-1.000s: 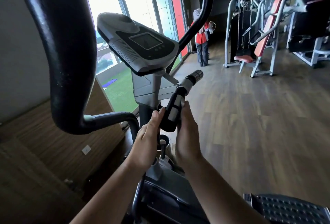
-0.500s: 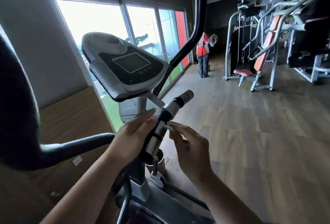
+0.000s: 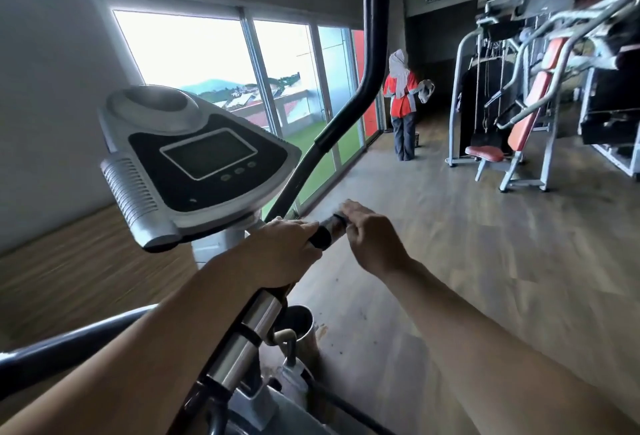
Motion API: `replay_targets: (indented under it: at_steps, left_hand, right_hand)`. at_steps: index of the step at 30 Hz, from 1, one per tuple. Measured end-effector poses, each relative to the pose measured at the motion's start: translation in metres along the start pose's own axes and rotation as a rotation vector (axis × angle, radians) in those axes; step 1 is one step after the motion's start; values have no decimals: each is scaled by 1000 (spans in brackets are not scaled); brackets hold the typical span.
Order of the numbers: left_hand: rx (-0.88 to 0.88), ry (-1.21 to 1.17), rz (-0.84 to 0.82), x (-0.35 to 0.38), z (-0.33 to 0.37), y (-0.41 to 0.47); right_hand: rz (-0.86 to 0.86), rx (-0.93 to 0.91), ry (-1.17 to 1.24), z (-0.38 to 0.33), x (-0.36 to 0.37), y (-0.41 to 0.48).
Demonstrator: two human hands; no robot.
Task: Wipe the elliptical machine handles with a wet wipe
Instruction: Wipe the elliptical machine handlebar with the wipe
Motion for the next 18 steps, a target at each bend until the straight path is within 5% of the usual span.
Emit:
replay_targets:
  at_steps: [5, 9, 14, 18]
  left_hand:
    - [101, 9, 74, 5, -1, 0]
    - [109, -13, 79, 4, 1, -3]
    - [149, -78, 100, 2, -2, -3]
    - [142, -79, 107, 5, -4, -2]
  right_hand:
    - [-152, -201, 142, -5, 19, -47]
    - [-69, -45, 96, 19, 15, -15]
    - [-10, -247, 174, 2, 40, -53]
    - [192, 80, 225, 18, 51, -30]
Point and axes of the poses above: each hand's wrist, its own y-axis towards the middle knuckle, its own x-axis out of the palm, z = x × y, the point moved 1 cm from there along y, towards the middle knuckle, and after that the axes turned 2 degrees about -x, right-handed, at the moved point
